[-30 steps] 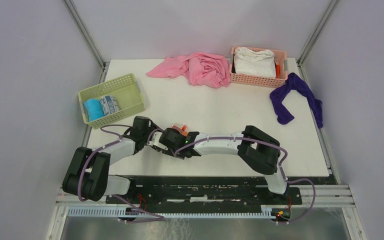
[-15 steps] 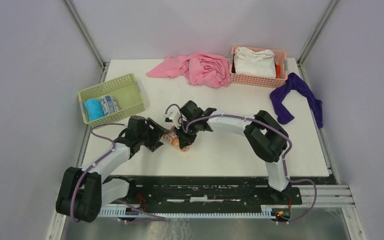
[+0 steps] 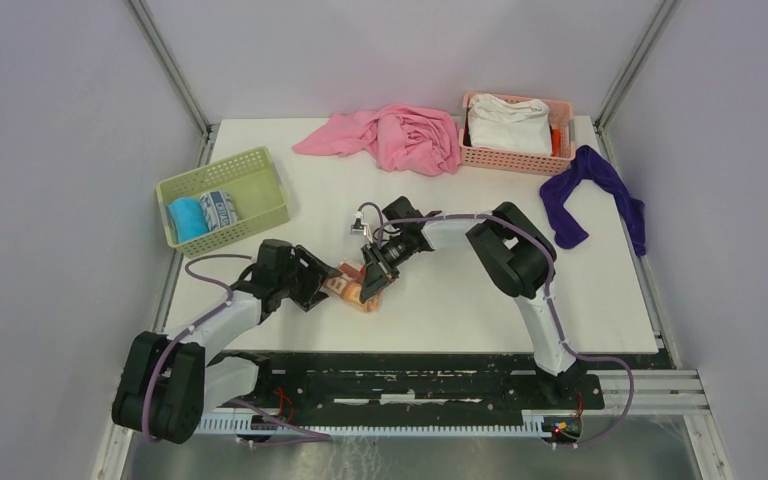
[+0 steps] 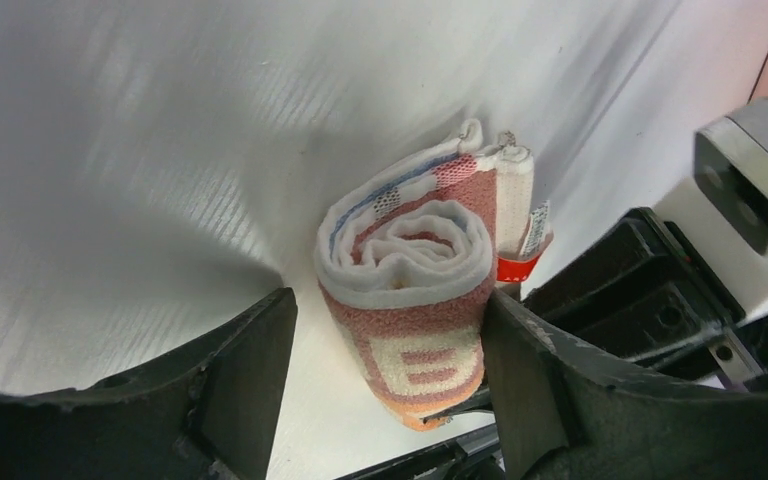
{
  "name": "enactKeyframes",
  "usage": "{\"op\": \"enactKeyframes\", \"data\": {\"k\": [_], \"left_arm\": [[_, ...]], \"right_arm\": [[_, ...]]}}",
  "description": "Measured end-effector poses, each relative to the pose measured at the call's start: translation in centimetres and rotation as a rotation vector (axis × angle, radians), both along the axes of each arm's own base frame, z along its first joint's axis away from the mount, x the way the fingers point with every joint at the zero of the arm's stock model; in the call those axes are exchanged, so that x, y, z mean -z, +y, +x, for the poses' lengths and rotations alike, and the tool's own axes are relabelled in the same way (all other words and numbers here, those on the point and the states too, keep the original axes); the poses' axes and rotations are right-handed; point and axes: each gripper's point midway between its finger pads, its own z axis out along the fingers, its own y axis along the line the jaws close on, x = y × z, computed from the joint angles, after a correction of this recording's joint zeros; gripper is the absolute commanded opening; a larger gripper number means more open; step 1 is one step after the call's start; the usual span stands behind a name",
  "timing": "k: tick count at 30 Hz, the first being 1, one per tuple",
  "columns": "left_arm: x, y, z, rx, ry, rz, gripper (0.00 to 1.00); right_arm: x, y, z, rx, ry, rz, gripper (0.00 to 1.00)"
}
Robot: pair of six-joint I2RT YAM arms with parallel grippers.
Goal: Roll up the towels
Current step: Roll the towel at the center of the board.
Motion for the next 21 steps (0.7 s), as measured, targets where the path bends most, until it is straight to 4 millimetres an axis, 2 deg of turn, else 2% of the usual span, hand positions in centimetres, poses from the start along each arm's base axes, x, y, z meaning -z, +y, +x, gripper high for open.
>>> {"op": "enactKeyframes", "data": {"k": [5, 8, 11, 16, 21], "left_arm": [[0.4, -0.2, 0.1, 0.007, 0.005, 0.001, 0.63], [0.9, -0.4, 0.5, 0.01, 0.011, -0.004, 0.55], [1.2, -0.8, 0.9, 0.02, 0.01, -0.016, 0.51], [1.3, -1.2, 1.2, 0.029, 0.01, -0.026, 0.48], [1.3, -1.1, 1.2, 0.028, 0.018, -0.017, 0.48]], "right_arm": [[0.3, -0.4, 0.0, 0.017, 0.123, 0.009, 0.13], [0.3, -0.4, 0.0, 0.021, 0.139, 0.004, 0.21], [0.3, -0.4, 0.1, 0.027, 0.132, -0.003, 0.31], [-0.2, -1.3, 0.6, 0.086, 0.01, -0.066, 0.46], [-1.2, -3.0, 2.0, 0.177, -0.228, -0.161, 0.58]]}}
